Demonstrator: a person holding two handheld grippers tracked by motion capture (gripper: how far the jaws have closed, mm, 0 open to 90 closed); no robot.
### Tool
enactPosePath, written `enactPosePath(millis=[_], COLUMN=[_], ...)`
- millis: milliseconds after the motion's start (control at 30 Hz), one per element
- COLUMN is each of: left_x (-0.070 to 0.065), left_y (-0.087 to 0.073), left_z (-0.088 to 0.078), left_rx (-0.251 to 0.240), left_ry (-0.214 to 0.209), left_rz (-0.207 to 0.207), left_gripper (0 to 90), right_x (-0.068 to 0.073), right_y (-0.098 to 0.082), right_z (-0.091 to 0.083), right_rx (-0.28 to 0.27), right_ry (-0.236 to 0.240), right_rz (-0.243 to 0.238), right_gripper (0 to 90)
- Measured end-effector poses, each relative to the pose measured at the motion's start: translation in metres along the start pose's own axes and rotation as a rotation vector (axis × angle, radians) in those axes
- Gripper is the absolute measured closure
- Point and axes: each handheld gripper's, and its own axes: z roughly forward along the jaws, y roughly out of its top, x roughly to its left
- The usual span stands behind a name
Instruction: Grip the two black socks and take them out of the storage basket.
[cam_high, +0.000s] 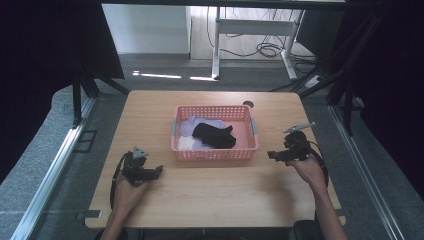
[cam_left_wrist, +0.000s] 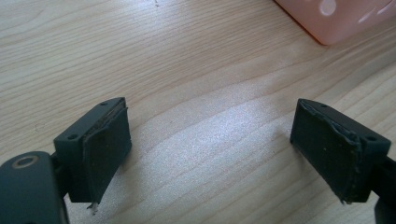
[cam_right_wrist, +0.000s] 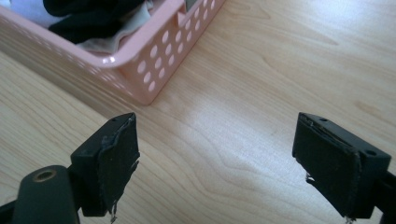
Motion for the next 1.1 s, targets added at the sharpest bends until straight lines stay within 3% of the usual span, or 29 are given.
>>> enactPosePath(millis=[567, 1100], left_x=[0.000, 0.000], left_y=[0.000, 0.000], left_z=[0.000, 0.000], left_rx=[-0.001, 0.003], left_ry=[-0.001, -0.001], left_rz=[0.000, 0.001], left_gripper=[11.9, 11.9], right_x=[0.004, 0.032], right_y=[0.043, 0.082], right_z=[-0.014, 0.016], right_rx=[-0.020, -0.016], right_ry=[0.035, 0.097], right_rz=[-0.020, -0.082], right_gripper=[15.3, 19.6])
